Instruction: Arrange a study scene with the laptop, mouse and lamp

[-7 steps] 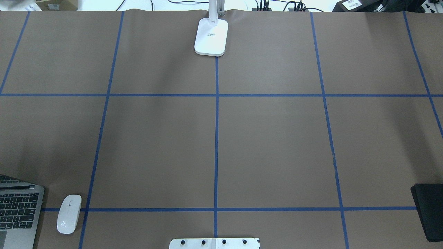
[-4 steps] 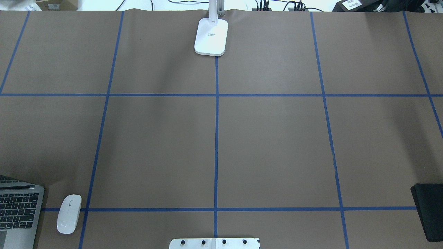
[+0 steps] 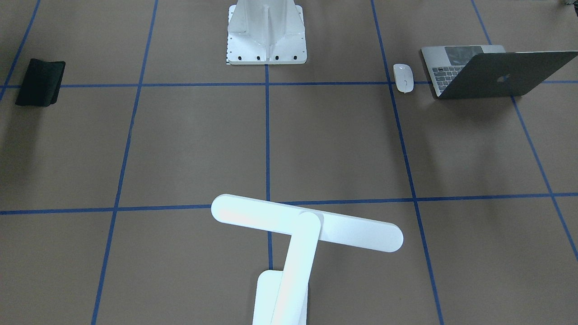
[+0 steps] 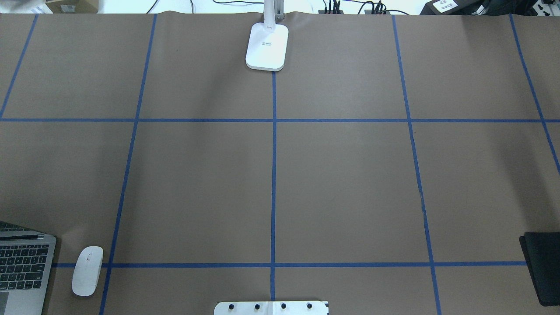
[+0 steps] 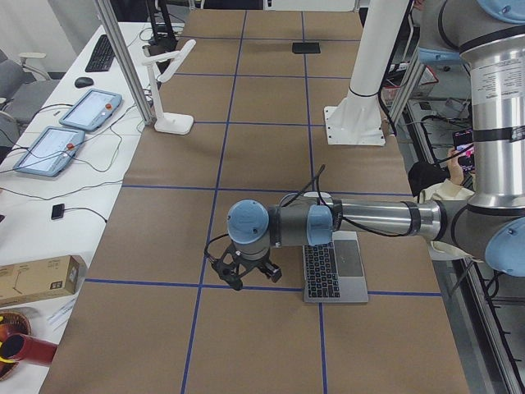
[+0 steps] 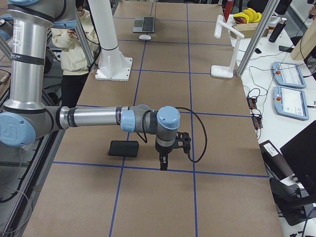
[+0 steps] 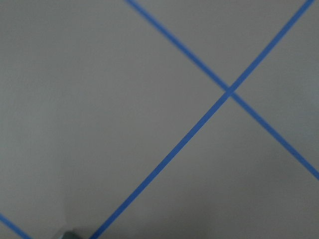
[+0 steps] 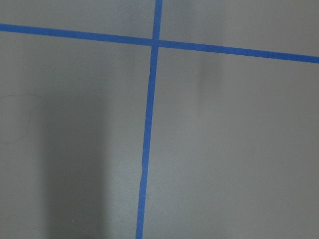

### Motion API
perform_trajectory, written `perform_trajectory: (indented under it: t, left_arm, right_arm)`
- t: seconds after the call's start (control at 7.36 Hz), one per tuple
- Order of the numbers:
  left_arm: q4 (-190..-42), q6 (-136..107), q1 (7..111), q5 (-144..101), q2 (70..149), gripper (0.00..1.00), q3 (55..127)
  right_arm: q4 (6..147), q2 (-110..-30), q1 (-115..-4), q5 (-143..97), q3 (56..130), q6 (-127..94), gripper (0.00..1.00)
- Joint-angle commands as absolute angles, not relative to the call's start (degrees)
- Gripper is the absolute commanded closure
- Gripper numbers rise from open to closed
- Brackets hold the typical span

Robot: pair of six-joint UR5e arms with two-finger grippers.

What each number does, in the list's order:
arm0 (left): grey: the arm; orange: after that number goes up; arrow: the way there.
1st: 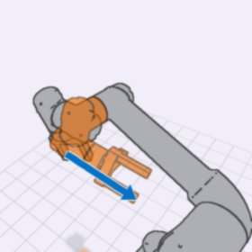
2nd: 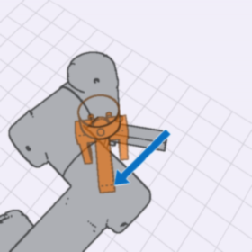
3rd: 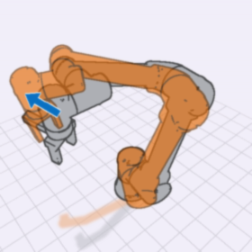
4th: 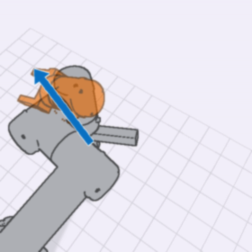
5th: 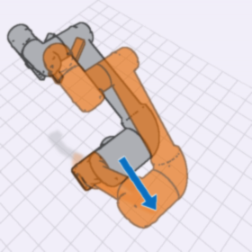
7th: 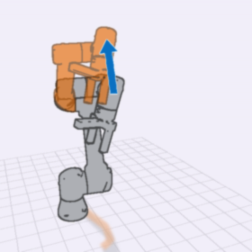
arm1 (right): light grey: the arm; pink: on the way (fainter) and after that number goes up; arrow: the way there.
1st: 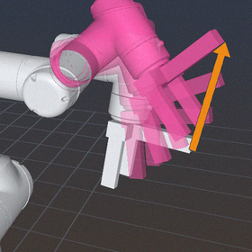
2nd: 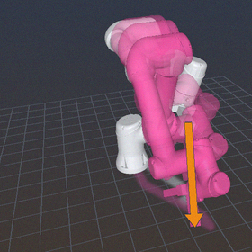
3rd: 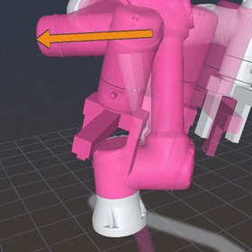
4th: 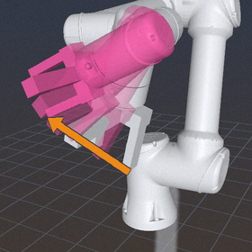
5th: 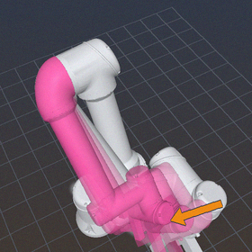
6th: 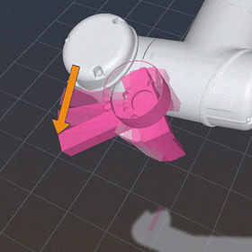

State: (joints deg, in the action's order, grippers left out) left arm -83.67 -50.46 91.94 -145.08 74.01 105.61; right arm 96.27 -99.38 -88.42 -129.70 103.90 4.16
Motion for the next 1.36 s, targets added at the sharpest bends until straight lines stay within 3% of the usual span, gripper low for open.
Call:
perform_trajectory:
  t: [0.0,1.22]
  left_arm:
    - [-83.24,-53.61,91.76,-145.46,69.79,0.01,108.28]
    - [-86.02,-72.82,90.53,-153.09,68.20,0.01,108.72]
  right_arm:
    - [96.15,-99.76,-88.42,-130.86,104.41,4.04,0.00]
    - [96.15,-101.78,-88.42,-133.06,106.52,4.22,0.00]
